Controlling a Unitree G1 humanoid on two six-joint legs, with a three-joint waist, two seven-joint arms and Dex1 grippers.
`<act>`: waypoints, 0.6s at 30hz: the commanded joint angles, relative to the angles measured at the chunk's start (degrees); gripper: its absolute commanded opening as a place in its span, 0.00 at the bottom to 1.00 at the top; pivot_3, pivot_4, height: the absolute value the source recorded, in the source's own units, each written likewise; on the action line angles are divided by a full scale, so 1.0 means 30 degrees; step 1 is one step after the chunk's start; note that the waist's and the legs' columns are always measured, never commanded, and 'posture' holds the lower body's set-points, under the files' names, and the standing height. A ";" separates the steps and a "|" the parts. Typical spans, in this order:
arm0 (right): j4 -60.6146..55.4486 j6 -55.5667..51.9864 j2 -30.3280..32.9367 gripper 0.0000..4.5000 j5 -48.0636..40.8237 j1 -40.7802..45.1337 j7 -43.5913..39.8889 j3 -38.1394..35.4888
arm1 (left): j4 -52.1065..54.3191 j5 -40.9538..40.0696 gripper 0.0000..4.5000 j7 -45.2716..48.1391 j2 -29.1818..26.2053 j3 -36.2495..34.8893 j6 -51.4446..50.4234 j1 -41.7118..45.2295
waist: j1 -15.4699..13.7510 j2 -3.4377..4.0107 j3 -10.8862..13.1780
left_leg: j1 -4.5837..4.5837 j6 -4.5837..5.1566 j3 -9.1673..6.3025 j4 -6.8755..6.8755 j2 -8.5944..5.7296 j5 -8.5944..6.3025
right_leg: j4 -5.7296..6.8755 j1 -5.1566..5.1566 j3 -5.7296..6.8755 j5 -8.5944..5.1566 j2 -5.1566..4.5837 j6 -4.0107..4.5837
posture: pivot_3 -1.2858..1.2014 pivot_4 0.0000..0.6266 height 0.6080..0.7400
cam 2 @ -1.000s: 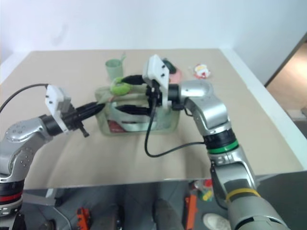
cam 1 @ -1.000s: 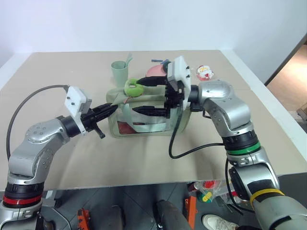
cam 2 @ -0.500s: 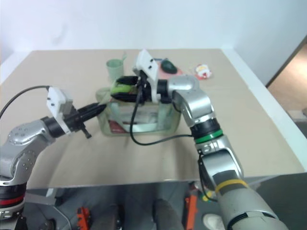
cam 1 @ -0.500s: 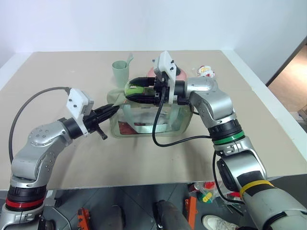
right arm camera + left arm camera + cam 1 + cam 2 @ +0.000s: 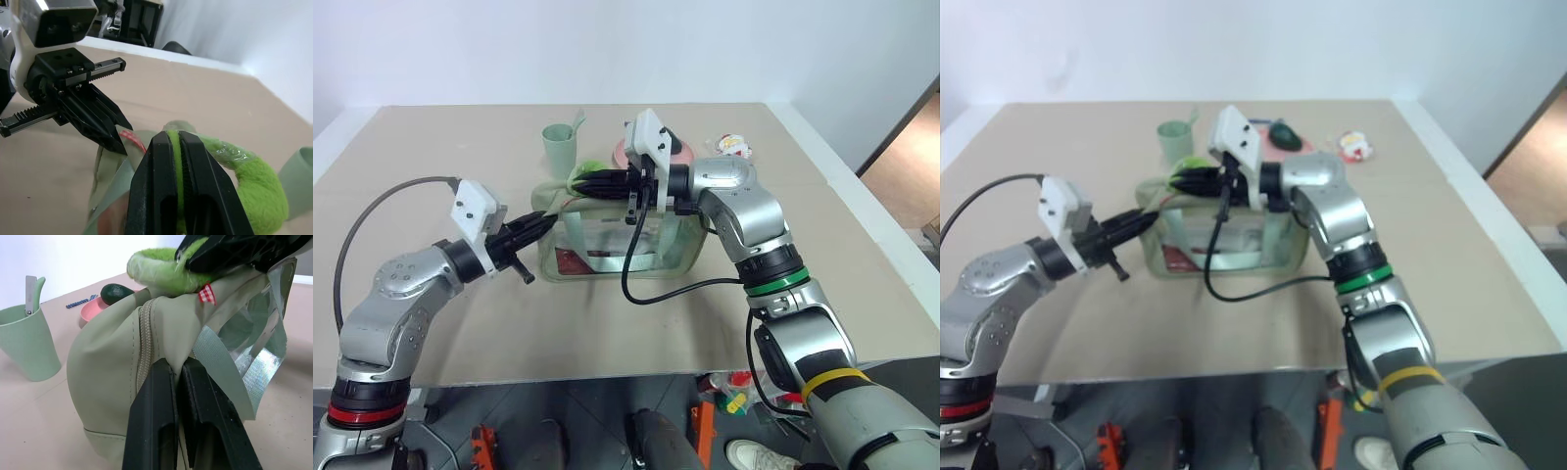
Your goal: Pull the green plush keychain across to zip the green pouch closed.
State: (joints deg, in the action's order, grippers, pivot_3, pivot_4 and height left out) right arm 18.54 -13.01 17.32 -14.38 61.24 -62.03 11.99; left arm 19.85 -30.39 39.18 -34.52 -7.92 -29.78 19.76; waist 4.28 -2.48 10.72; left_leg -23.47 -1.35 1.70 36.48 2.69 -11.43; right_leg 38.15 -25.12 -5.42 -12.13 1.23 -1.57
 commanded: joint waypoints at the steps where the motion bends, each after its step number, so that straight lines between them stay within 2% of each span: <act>1: -0.0393 0.1815 0.0410 0.01 -0.0238 0.0830 0.0936 -0.1906 | -0.0082 0.0173 0.00 -0.0075 0.0070 0.0337 -0.0079 0.0317 | -0.0030 0.0000 0.0000 | -0.0005 0.0000 -0.0002 0.0001 -0.0002 0.0000 | 0.0000 -0.0002 0.0002 0.0000 -0.0003 0.0000 | 0.52 0.24 1.00; 3: -0.0497 0.2048 0.0686 0.01 -0.0370 0.0947 0.1106 -0.2381 | -0.0133 0.0221 0.00 -0.0159 0.0079 0.0352 -0.0108 0.0405 | -0.0041 0.0000 0.0000 | -0.0013 -0.0001 -0.0003 0.0002 -0.0008 0.0000 | -0.0004 -0.0003 0.0004 -0.0002 -0.0015 -0.0003 | 0.52 0.24 1.00; 7: -0.1499 0.2737 0.3019 0.01 -0.0408 0.0011 0.1310 -0.4094 | -0.0136 0.0090 0.00 -0.0899 0.0373 0.0038 -0.0419 0.0758 | -0.0185 0.0000 0.0001 | -0.0041 0.0000 -0.0011 0.0003 -0.0025 0.0000 | -0.0010 -0.0008 0.0025 -0.0010 -0.0045 -0.0016 | 0.52 0.24 1.00; 18: -0.1525 0.3295 0.8373 0.01 0.0785 -0.3145 0.1996 -0.5747 | 0.0040 0.0890 0.00 -0.2028 0.0448 0.0357 -0.0833 0.1540 | -0.0493 0.0007 0.0005 | -0.0075 0.0002 -0.0013 0.0000 -0.0043 0.0000 | -0.0028 -0.0035 0.0027 -0.0020 -0.0055 -0.0026 | 0.52 0.24 1.00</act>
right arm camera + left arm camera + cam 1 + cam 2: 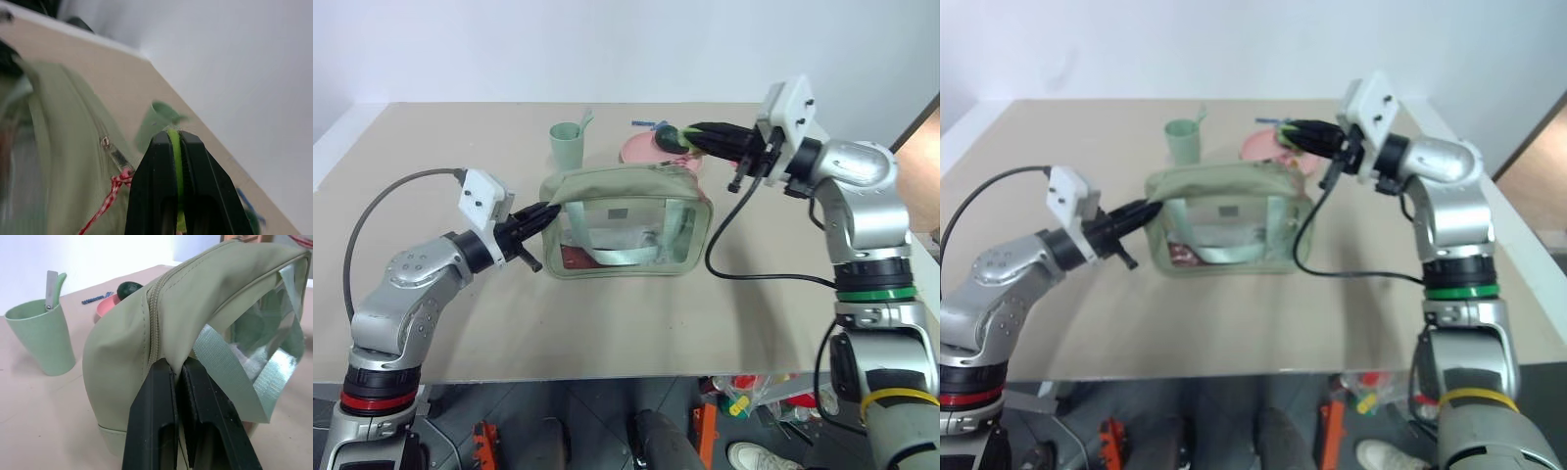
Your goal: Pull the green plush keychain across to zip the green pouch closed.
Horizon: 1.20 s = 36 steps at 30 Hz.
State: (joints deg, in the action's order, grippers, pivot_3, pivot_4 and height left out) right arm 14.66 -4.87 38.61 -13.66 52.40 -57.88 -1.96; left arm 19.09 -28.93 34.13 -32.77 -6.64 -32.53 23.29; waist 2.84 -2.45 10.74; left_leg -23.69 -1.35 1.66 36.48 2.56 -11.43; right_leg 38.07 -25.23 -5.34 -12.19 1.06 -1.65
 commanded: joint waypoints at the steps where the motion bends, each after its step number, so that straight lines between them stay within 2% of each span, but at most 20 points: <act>1: 0.0039 0.0776 0.1767 0.01 0.0882 -0.0487 0.0770 -0.1162 | 0.0390 0.0473 0.00 -0.0351 -0.0111 0.0062 0.0079 0.0418 | -0.0013 0.0000 0.0000 | 0.0000 0.0000 0.0001 0.0001 -0.0002 0.0001 | 0.0000 0.0000 0.0001 0.0000 -0.0001 0.0000 | 0.52 0.24 1.00; 7: 0.0639 0.0762 0.3671 0.01 0.2183 -0.2723 0.1556 -0.1099 | 0.1129 0.0442 0.00 -0.0737 0.0382 0.0636 -0.0304 0.0733 | -0.0026 -0.0003 0.0000 | -0.0004 0.0000 0.0020 0.0015 -0.0019 0.0000 | -0.0005 0.0006 -0.0028 -0.0001 -0.0016 -0.0009 | 0.52 0.24 1.00; 14: -0.1047 0.0484 0.2491 0.01 0.4040 -0.6709 0.2411 0.1305 | 0.0939 0.0815 0.00 -0.1157 0.0725 0.0999 -0.0321 0.1137 | 0.0022 -0.0004 -0.0002 | 0.0008 -0.0001 0.0009 0.0014 -0.0011 0.0000 | 0.0001 0.0010 -0.0030 0.0000 -0.0001 -0.0017 | 0.52 0.24 1.00; 19: 0.0228 0.1392 0.0061 0.01 0.5150 -0.5879 0.3730 0.2764 | 0.0449 0.1693 0.00 -0.1110 0.0622 0.1421 0.0062 0.1342 | 0.0173 0.0001 0.0001 | 0.0097 -0.0019 0.0033 0.0020 -0.0009 0.0015 | 0.0017 0.0052 -0.0083 0.0033 0.0022 -0.0019 | 0.52 0.24 1.00; 26: 0.1501 0.2252 -0.0016 0.01 0.4989 -0.4923 0.4118 0.2056 | 0.0207 0.2250 0.00 -0.0499 0.0624 0.1701 0.0250 0.1242 | 0.0167 -0.0002 0.0000 | 0.0105 -0.0004 0.0046 0.0023 -0.0021 0.0047 | 0.0004 0.0079 -0.0094 0.0051 0.0011 -0.0025 | 0.52 0.24 1.00; 28: 0.1612 0.1926 0.0439 0.00 0.4350 -0.4705 0.3543 0.1478 | 0.0255 0.1815 0.13 -0.0432 0.0827 0.1450 -0.0080 0.1167 | 0.0162 -0.0002 0.0000 | 0.0105 -0.0003 0.0051 0.0016 -0.0019 0.0046 | 0.0004 0.0073 -0.0097 0.0051 0.0012 -0.0028 | 0.52 0.24 1.00; 29: 0.1553 0.1762 0.0787 0.07 0.3993 -0.4683 0.3149 0.1150 | 0.0290 0.1666 0.17 -0.0320 0.0806 0.1387 -0.0227 0.1170 | 0.0159 -0.0002 0.0000 | 0.0104 -0.0002 0.0045 0.0010 -0.0018 0.0046 | 0.0004 0.0072 -0.0092 0.0050 0.0012 -0.0028 | 0.52 0.24 1.00; 31: 0.1288 0.1501 0.1582 0.23 0.3382 -0.4730 0.2400 0.0539 | 0.0321 0.1566 0.35 0.0026 0.0531 0.1319 -0.0388 0.1188 | 0.0144 -0.0002 0.0000 | 0.0101 -0.0001 0.0036 0.0003 -0.0018 0.0045 | 0.0004 0.0071 -0.0083 0.0046 0.0014 -0.0026 | 0.52 0.24 1.00; 33: 0.0877 0.1357 0.2335 0.24 0.2821 -0.4848 0.1677 0.0043 | 0.0200 0.1490 0.41 0.0318 0.0219 0.1047 -0.0427 0.1253 | 0.0091 -0.0001 0.0002 | 0.0095 -0.0001 0.0031 0.0002 -0.0020 0.0045 | 0.0003 0.0069 -0.0078 0.0041 0.0012 -0.0028 | 0.52 0.24 1.00; 34: 0.0621 0.1185 0.2755 0.35 0.2506 -0.4894 0.1313 -0.0244 | 0.0085 0.1492 0.56 0.0533 -0.0062 0.0879 -0.0424 0.1309 | 0.0069 -0.0001 0.0002 | 0.0091 0.0000 0.0034 0.0002 -0.0022 0.0044 | 0.0003 0.0065 -0.0081 0.0041 0.0012 -0.0029 | 0.52 0.24 1.00; 36: 0.0150 0.0770 0.3514 0.34 0.1940 -0.4957 0.0723 -0.0786 | -0.0148 0.1351 0.59 0.1000 -0.0602 0.0511 -0.0428 0.1420 | 0.0077 -0.0001 0.0003 | 0.0097 0.0004 0.0040 0.0001 -0.0019 0.0041 | 0.0003 0.0061 -0.0085 0.0034 0.0015 -0.0022 | 0.52 0.24 1.00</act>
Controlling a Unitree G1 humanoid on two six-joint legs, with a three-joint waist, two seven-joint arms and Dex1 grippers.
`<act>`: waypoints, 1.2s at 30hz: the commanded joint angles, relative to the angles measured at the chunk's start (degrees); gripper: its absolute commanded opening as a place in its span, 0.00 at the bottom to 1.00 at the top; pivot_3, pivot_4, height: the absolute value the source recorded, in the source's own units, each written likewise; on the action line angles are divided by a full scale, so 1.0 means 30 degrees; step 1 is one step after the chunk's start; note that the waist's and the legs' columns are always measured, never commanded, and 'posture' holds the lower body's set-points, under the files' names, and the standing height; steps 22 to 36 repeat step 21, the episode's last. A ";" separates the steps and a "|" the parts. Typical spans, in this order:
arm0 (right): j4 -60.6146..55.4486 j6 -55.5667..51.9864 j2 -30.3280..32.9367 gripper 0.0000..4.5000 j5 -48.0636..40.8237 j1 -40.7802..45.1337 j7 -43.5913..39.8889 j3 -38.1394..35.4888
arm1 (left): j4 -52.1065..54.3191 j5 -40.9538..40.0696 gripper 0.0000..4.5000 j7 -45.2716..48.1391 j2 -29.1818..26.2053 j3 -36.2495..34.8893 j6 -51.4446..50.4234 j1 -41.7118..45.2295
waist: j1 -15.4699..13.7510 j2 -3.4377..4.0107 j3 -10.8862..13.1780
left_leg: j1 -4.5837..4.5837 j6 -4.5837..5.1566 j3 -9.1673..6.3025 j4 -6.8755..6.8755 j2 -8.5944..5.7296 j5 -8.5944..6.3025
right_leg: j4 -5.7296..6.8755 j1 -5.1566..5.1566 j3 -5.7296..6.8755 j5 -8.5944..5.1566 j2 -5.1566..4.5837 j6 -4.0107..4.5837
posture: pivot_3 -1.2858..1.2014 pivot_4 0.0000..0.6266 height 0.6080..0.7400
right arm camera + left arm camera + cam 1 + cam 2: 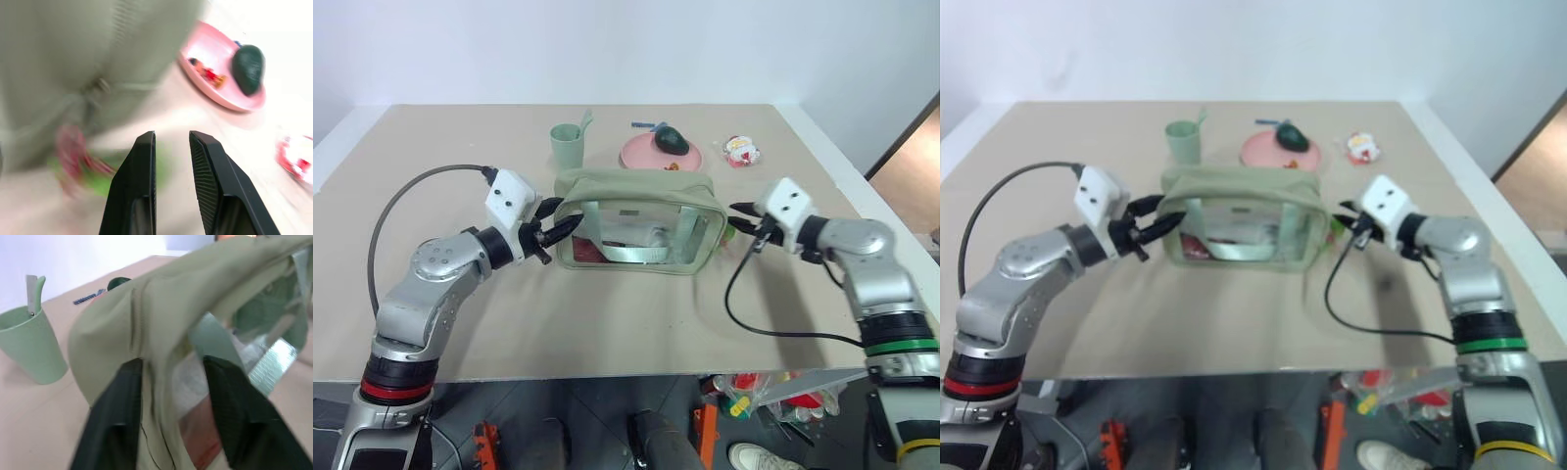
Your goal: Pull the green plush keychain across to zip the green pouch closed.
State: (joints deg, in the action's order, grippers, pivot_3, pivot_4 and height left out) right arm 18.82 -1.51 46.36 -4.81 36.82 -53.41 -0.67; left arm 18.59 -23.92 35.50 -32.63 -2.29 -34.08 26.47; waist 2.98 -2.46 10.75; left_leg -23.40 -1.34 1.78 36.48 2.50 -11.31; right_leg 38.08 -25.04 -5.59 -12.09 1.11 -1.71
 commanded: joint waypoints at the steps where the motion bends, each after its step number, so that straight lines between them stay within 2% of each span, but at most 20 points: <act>1: -0.1486 -0.0557 0.1266 0.34 -0.1309 0.0197 -0.1047 -0.1478 | -0.0098 -0.0449 0.67 0.0797 -0.0927 -0.1117 0.0074 0.0425 | 0.0061 0.0000 0.0000 | 0.0008 0.0003 0.0012 -0.0008 0.0004 -0.0001 | 0.0000 -0.0004 -0.0009 0.0000 0.0003 0.0001 | 0.52 0.24 1.00; 3: -0.2344 -0.1787 0.1742 0.34 -0.2592 0.0188 -0.1595 -0.2412 | -0.0340 -0.1080 0.77 0.1331 -0.1448 -0.1783 -0.0157 0.0758 | 0.0100 0.0005 0.0004 | 0.0008 0.0003 0.0005 -0.0008 0.0012 -0.0001 | 0.0003 -0.0005 -0.0003 -0.0004 0.0013 0.0009 | 0.52 0.24 1.00; 5: -0.3138 -0.3065 0.2012 0.50 -0.3647 0.0181 -0.1782 -0.3138 | -0.0497 -0.1850 0.97 0.1713 -0.1787 -0.2462 -0.0403 0.1077 | 0.0119 0.0005 0.0004 | 0.0008 0.0003 -0.0005 -0.0010 0.0019 -0.0001 | 0.0008 -0.0009 0.0006 -0.0006 0.0022 0.0015 | 0.52 0.24 1.00; 6: -0.3530 -0.3631 0.2079 0.57 -0.4127 0.0113 -0.1900 -0.3386 | -0.0526 -0.2231 1.00 0.1830 -0.1872 -0.2754 -0.0532 0.1184 | 0.0120 0.0005 0.0004 | 0.0007 0.0003 -0.0010 -0.0010 0.0022 -0.0001 | 0.0008 -0.0008 0.0010 -0.0007 0.0024 0.0015 | 0.52 0.24 1.00; 11: -0.7328 -0.9099 0.1965 0.96 -0.8611 -0.1405 -0.2091 -0.5259 | -0.0087 -0.4502 1.00 0.2332 -0.2297 -0.4668 -0.1745 0.0546 | 0.0117 0.0003 0.0003 | -0.0002 0.0005 -0.0018 -0.0012 0.0021 -0.0006 | 0.0005 -0.0003 0.0020 -0.0012 0.0016 0.0011 | 0.52 0.24 1.00; 12: -0.8218 -0.9845 0.1911 1.00 -0.9213 -0.1975 -0.1962 -0.5456 | 0.0121 -0.4672 1.00 0.2393 -0.2360 -0.4891 -0.1741 0.0140 | 0.0118 0.0003 0.0003 | -0.0004 0.0004 -0.0023 -0.0013 0.0025 -0.0009 | 0.0005 -0.0003 0.0026 -0.0018 0.0016 0.0010 | 0.52 0.24 1.00; 14: -1.0069 -1.1538 0.1789 1.00 -1.0486 -0.3472 -0.1590 -0.5790 | 0.0557 -0.4853 1.00 0.2136 -0.2277 -0.5254 -0.1699 -0.0983 | 0.0112 0.0003 0.0003 | 0.0001 0.0012 -0.0028 -0.0025 0.0027 -0.0021 | 0.0004 0.0001 0.0031 -0.0037 0.0009 0.0008 | 0.52 0.24 1.00; 16: -1.1851 -1.2220 0.0992 1.00 -1.0977 -0.5140 -0.0362 -0.5963 | 0.1235 -0.3437 1.00 0.1630 -0.2273 -0.4810 -0.0555 -0.2636 | 0.0109 0.0000 0.0001 | -0.0006 0.0004 -0.0029 -0.0022 0.0030 -0.0028 | 0.0006 -0.0005 0.0039 -0.0045 0.0008 0.0011 | 0.52 0.24 1.00; 19: -1.3552 -1.2055 -0.0669 1.00 -1.0381 -0.7062 0.2246 -0.5975 | 0.1751 -0.2931 1.00 0.0099 -0.1366 -0.4773 -0.0439 -0.4100 | 0.0084 -0.0004 -0.0001 | -0.0006 -0.0002 -0.0030 -0.0018 0.0033 -0.0031 | 0.0005 -0.0006 0.0037 -0.0047 0.0009 0.0016 | 0.52 0.24 1.00; 21: -1.3964 -1.1896 -0.1254 1.00 -0.9973 -0.7745 0.3177 -0.5884 | 0.2025 -0.1632 1.00 -0.0358 -0.1184 -0.4372 0.0757 -0.4827 | 0.0053 -0.0004 0.0000 | -0.0012 -0.0007 -0.0030 0.0002 0.0026 -0.0027 | 0.0007 -0.0007 0.0037 -0.0047 0.0005 0.0021 | 0.52 0.24 1.00; 36: -1.3964 -1.1896 -0.1254 1.00 -0.9973 -0.7745 0.3177 -0.5884 | 0.2025 -0.1632 1.00 -0.0358 -0.1184 -0.4372 0.0757 -0.4827 | 0.0053 -0.0004 0.0000 | -0.0012 -0.0007 -0.0030 0.0002 0.0026 -0.0027 | 0.0007 -0.0007 0.0037 -0.0047 0.0005 0.0021 | 0.52 0.24 1.00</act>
